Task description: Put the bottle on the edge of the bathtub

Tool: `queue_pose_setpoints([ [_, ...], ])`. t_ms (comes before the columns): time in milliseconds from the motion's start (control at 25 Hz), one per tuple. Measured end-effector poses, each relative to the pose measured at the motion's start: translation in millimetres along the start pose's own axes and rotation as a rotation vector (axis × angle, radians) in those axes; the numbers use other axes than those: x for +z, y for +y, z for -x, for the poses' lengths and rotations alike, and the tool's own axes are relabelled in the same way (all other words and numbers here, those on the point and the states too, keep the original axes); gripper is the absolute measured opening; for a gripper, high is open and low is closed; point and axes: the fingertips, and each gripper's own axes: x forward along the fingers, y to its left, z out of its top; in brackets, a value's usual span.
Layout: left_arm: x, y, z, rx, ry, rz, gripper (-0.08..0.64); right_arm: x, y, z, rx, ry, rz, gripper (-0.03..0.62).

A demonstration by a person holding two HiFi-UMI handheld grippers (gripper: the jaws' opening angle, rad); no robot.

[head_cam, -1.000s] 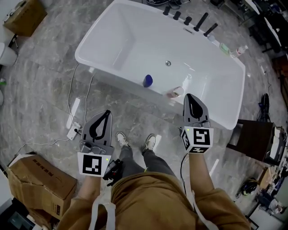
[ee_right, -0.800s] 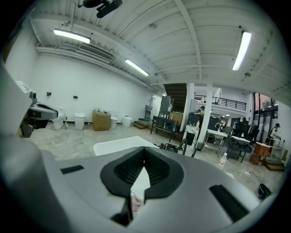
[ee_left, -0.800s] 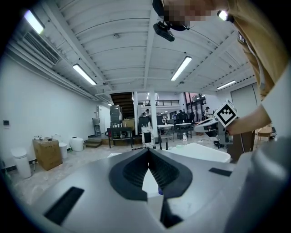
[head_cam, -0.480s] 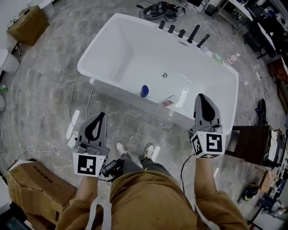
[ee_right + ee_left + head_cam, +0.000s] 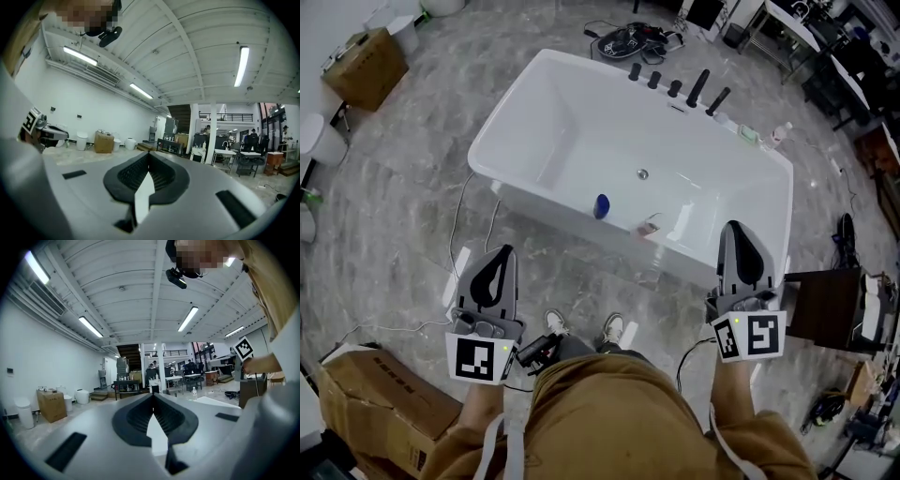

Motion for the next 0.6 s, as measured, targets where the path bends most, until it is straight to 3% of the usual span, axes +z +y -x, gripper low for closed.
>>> queue_pose_setpoints([
  [160, 11, 4, 5, 0.009, -0.005, -0.014, 0.006, 11, -5, 23, -0.021, -0.020, -0.062, 0.005],
  [600, 26, 6, 7, 0.003, -0.004, -0.031, 0.006, 15, -21, 59, -0.078, -0.017, -0.049, 0.005],
])
